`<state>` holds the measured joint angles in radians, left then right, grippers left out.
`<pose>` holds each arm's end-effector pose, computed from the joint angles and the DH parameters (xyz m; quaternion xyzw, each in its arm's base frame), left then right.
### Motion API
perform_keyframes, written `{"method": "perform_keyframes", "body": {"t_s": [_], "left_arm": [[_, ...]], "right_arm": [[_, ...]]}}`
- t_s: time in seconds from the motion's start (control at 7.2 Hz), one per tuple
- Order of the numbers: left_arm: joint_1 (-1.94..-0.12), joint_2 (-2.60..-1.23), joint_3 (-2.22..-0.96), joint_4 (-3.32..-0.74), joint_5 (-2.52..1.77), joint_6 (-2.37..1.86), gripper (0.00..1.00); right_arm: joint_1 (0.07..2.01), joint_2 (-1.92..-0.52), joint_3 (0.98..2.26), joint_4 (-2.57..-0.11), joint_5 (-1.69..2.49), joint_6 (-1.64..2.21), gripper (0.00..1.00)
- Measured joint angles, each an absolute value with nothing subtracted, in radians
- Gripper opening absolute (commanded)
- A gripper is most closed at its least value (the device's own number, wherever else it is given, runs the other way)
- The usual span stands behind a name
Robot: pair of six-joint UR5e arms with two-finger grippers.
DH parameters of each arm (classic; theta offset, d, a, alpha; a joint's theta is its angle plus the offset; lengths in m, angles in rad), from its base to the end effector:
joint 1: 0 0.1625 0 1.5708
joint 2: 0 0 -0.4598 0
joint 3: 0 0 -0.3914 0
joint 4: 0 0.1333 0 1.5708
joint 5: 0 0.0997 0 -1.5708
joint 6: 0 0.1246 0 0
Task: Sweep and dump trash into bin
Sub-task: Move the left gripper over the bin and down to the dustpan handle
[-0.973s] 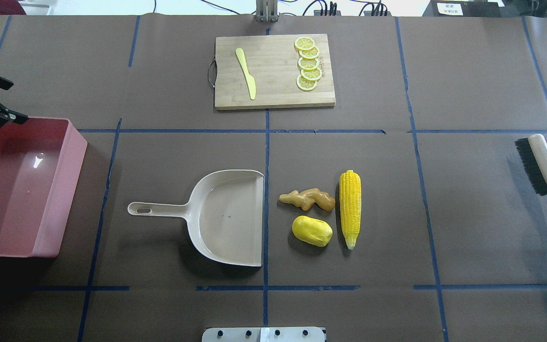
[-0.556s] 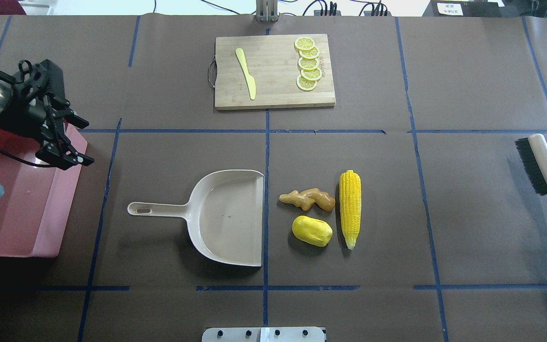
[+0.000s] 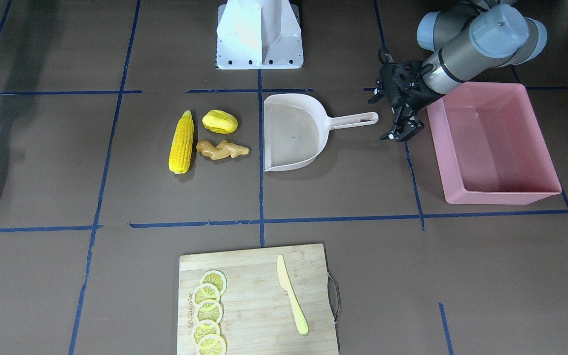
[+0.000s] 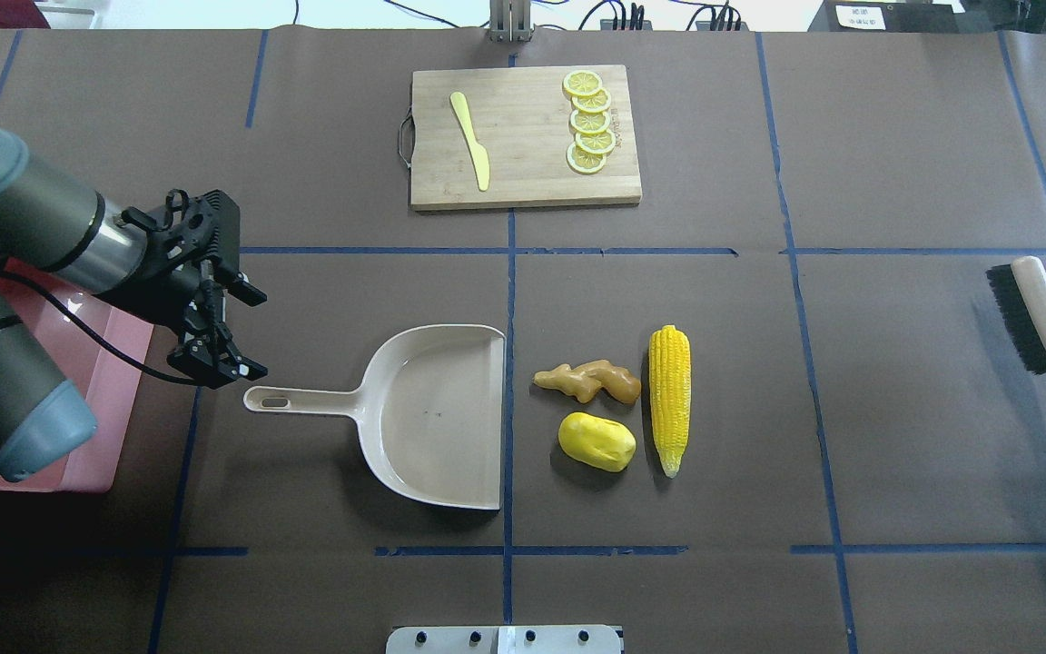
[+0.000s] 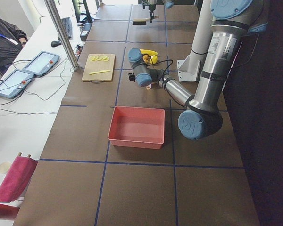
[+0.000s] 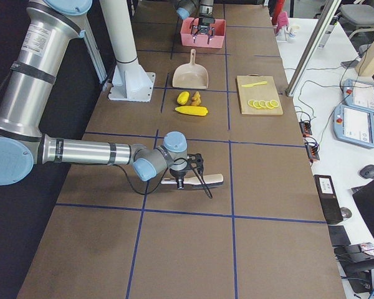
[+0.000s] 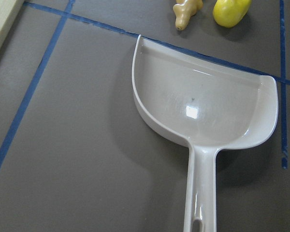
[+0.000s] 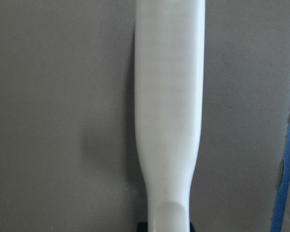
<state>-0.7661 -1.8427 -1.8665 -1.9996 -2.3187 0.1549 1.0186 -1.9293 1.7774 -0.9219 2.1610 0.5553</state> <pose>0.3874 -0.4402 0.3609 0.3191 0.4461 0.5323 0.6448 -0.1357 -0.3422 0.6958 0.0519 -0.3635 -0.0701 0.9275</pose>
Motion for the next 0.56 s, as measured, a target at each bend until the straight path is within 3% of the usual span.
{"method": "perform_keyframes", "body": {"t_s": [0.56], "left_arm": [[-0.551,-1.921,-1.902,-1.787,-2.044,0.169,1.00]], "right_arm": [[1.019,-1.929,1.775,-0.922,2.161,0.555,0.00]]}}
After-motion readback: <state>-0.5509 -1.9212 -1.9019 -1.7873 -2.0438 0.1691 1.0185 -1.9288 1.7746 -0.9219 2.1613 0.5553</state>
